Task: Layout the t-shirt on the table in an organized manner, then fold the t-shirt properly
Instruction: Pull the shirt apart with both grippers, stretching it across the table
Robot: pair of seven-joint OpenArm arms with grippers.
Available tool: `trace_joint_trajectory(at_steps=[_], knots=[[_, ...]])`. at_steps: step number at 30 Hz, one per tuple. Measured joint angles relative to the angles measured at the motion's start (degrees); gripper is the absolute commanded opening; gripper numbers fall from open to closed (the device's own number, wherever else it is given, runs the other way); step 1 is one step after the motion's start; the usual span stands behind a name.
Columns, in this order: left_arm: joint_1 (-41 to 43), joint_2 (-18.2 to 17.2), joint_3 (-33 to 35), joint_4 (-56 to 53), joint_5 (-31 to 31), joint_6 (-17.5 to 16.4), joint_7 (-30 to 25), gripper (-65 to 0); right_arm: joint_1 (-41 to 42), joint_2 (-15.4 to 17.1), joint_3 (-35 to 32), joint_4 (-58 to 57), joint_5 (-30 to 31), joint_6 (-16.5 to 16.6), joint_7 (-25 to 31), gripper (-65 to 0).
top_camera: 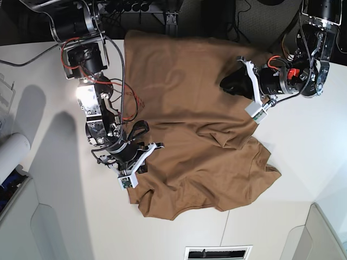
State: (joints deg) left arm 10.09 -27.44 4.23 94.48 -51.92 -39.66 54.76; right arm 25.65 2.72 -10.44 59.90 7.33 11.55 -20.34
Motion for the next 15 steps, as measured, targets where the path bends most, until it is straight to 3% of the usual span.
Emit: trace_joint_trajectory(at_steps=[8, 15], knots=[[4.04, 2.25, 0.09, -2.45, 7.19, -1.73, -6.84, -50.2, 3.10, 0.50, 0.09, -8.55, -2.49, 0.00, 1.29, -65.0], [-1.22, 2.60, 0.09, -9.66, 9.05, -2.67, -8.85, -50.2, 1.49, 5.88, 0.04, -6.99, 0.74, 1.05, 2.12, -65.0]])
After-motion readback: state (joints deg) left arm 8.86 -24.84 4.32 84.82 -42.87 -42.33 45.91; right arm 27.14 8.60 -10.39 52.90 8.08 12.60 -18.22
